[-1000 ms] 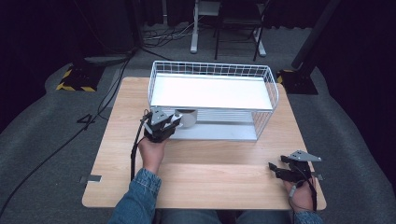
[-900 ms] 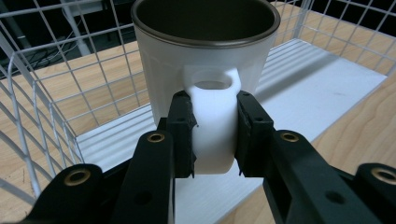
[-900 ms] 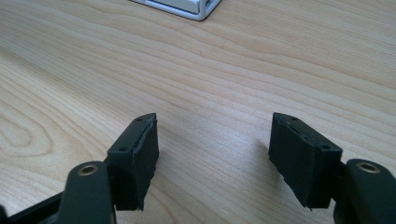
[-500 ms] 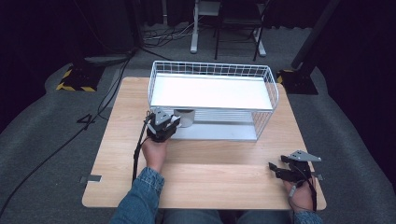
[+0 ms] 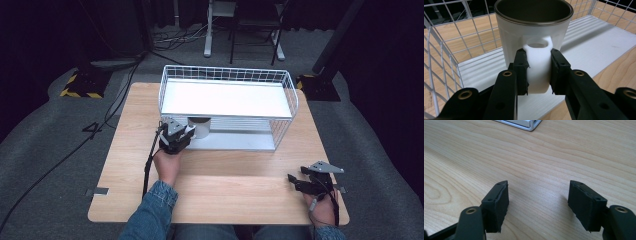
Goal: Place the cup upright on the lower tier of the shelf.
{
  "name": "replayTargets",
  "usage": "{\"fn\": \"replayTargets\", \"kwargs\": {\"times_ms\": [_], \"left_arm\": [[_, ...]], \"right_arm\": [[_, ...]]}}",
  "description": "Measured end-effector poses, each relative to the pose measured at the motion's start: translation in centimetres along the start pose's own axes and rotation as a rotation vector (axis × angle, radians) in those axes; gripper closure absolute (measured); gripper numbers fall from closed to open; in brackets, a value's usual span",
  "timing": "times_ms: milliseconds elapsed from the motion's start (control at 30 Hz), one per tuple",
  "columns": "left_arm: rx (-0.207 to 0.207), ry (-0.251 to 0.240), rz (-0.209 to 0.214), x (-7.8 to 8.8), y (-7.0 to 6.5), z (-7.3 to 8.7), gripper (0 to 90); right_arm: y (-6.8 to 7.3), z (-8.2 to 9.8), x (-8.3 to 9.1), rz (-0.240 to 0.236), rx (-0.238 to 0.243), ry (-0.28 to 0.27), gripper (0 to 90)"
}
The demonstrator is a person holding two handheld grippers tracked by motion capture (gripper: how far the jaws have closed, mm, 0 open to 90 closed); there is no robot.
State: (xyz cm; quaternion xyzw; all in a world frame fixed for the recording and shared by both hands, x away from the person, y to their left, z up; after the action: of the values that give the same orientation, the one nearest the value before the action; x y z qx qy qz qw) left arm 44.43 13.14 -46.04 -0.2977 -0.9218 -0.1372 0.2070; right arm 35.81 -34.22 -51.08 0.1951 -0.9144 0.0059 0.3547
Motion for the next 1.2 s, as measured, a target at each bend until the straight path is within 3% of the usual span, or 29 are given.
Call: {"fn": "replayTargets", "kwargs": {"times_ms": [133,267,300,333,600,767,1000,1200], "left_arm": [[0.018,0.005,0.004,0.0,0.0,0.0,69.2],[0.022,0.017,-0.028,0.0,-0.2,-0.1,54.7],[0.025,0.019,-0.036,-0.1,-0.2,-0.1,54.7],[0.026,0.02,-0.045,-0.1,-0.3,-0.1,48.5],[0.02,0.03,-0.047,0.1,-0.2,-0.2,42.2],[-0.014,0.04,-0.047,0.5,-0.4,-0.5,37.2],[-0.015,0.029,-0.045,1.8,-0.8,-0.9,30.1],[-0.031,0.01,-0.011,3.9,-0.8,-0.8,29.6]], "right_arm": [[0.0,0.0,0.0,0.0,0.0,0.0,33.3],[0.0,0.0,0.0,-0.001,0.0,0.0,33.3],[0.0,0.0,0.0,-0.001,-0.001,0.0,33.3],[0.0,0.0,0.0,-0.002,-0.001,0.0,33.3],[0.0,0.0,0.0,-0.002,-0.002,0.001,33.3],[0.0,0.0,0.0,-0.004,-0.001,0.0,33.3],[0.0,0.0,0.0,-0.004,-0.001,-0.001,33.6],[0.0,0.0,0.0,-0.01,0.003,0.003,33.6]]}}
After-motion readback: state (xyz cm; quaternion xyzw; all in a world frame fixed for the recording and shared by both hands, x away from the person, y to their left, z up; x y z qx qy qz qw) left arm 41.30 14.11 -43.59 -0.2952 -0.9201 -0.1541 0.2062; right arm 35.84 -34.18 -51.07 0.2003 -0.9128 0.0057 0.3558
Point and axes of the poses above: each handheld gripper's, and its own axes: x roughly backward along the jaws, z roughly out of its underside, y roughly to its left, the point moved 1 cm from there along -x, roughly forward along the jaws, and after that the axes turned 11 degrees about -x, right-handed, at the moved point
